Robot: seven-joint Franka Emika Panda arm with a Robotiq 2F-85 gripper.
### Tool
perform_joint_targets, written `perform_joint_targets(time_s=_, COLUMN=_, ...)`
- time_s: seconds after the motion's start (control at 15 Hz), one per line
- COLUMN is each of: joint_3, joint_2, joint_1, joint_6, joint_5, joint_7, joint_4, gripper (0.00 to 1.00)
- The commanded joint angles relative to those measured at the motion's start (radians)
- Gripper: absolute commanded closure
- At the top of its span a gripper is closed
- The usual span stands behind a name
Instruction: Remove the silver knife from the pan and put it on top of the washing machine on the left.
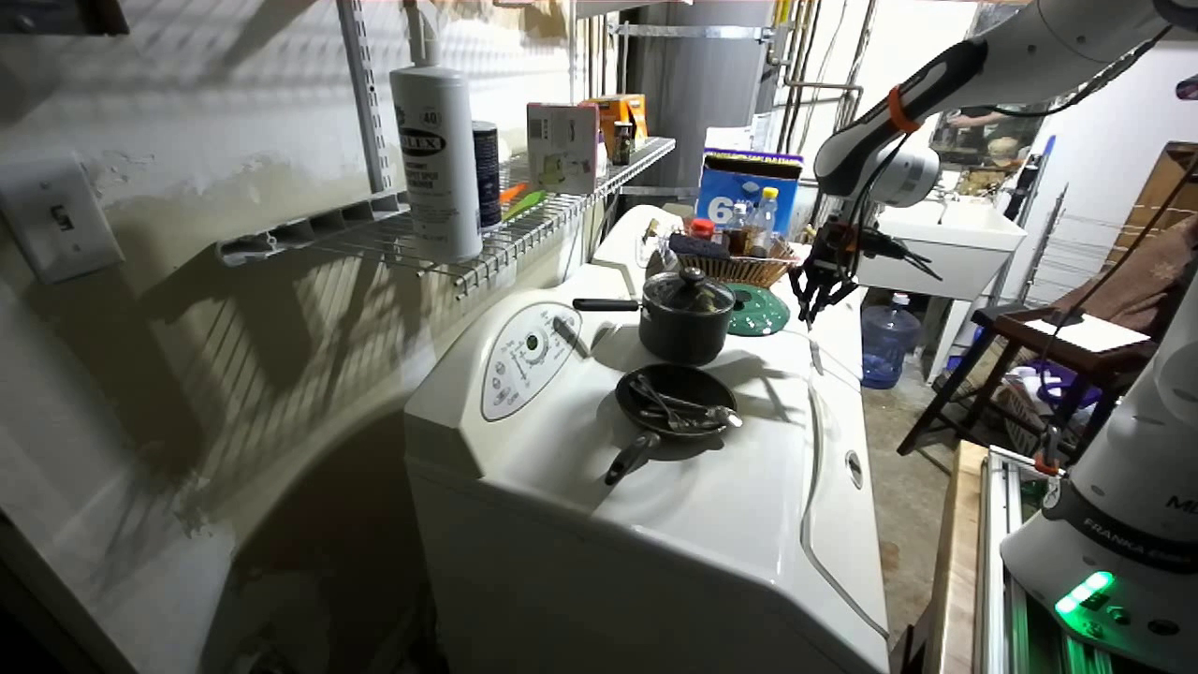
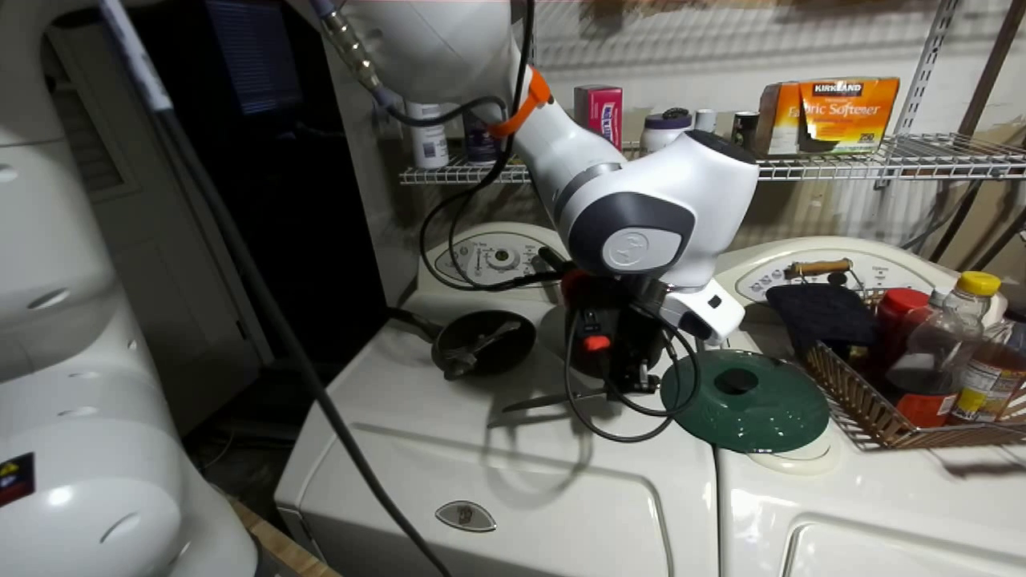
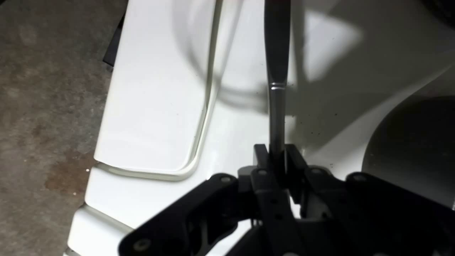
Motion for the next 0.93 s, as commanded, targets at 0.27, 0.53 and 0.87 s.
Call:
perform_joint_targets(time_s=0.27, joint_3=0.042, joint_2=0.145, joint_1=-0.041, joint_6=-0.041, joint_5=0.183, joint_7=-0.149, joint_4=0.148, gripper=0.96)
perform_joint_targets(time_s=0.53, joint_3=0.064, joint_2=0.23, joint_1=-0.059, joint_6=-0.073, joint_5=0.202, joint_7=-0.147, joint_4=0.219, gripper=0.96)
perform_joint_targets(time_s=0.87, joint_3=0.102, joint_2=0.333, joint_1=-0.09, joint_6=-0.095, joint_5=0.238, joint_7=-0.136, joint_4=0.308, gripper=0.96)
